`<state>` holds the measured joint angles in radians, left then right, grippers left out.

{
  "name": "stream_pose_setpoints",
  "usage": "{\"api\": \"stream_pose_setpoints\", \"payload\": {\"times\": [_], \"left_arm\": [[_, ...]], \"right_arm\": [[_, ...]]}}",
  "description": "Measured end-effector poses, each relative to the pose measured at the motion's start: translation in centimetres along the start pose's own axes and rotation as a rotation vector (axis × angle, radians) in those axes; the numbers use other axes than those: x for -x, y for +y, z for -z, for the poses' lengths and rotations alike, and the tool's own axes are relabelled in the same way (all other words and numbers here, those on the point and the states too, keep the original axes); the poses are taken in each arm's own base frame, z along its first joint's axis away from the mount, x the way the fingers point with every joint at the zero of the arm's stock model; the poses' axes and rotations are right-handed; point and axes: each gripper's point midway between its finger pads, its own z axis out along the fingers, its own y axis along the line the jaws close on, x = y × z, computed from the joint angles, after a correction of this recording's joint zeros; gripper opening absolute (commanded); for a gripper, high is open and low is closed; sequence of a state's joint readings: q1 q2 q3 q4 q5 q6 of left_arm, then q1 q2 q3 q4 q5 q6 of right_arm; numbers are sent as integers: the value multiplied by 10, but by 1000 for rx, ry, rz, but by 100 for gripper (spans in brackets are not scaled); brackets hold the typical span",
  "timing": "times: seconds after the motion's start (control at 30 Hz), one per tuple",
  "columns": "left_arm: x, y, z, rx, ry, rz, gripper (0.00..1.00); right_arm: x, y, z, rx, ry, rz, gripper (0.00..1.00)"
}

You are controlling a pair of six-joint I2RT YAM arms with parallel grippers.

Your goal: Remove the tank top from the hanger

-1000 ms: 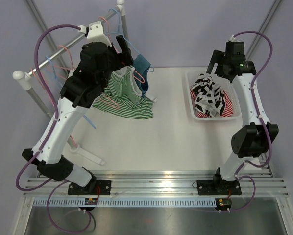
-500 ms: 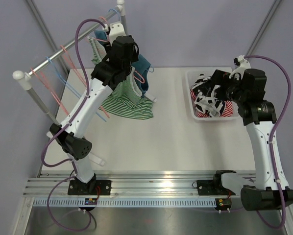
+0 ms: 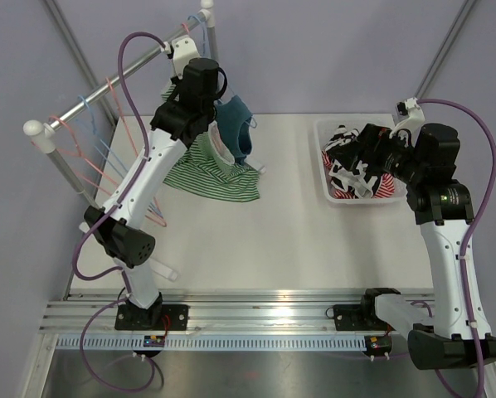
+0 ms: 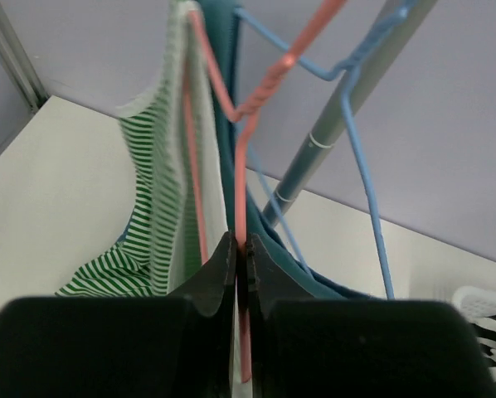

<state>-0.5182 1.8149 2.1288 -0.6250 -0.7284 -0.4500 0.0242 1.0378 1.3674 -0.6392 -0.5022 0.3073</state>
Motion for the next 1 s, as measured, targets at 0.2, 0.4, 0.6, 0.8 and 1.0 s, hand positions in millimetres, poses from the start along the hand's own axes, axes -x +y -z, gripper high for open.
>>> {"api": "stream_pose_setpoints", "payload": {"times": [0.2, 0.4, 0.6, 0.8, 1.0], "left_arm": [[2, 6, 0, 34, -28, 41, 0], [17, 12, 15, 68, -76, 76, 0], [40, 0, 38, 35, -121, 98, 0], [59, -16, 98, -78, -154, 94, 0], [88, -2, 189, -266, -175, 174, 0]], "right_arm": [[-1, 3, 0, 18, 5, -2, 97], [-2, 7, 1, 40, 13, -4, 97], [0, 11, 1, 58, 8, -1, 100], [3, 23, 1, 128, 2, 4, 99], [0, 30, -11, 210, 42, -6, 99]]}}
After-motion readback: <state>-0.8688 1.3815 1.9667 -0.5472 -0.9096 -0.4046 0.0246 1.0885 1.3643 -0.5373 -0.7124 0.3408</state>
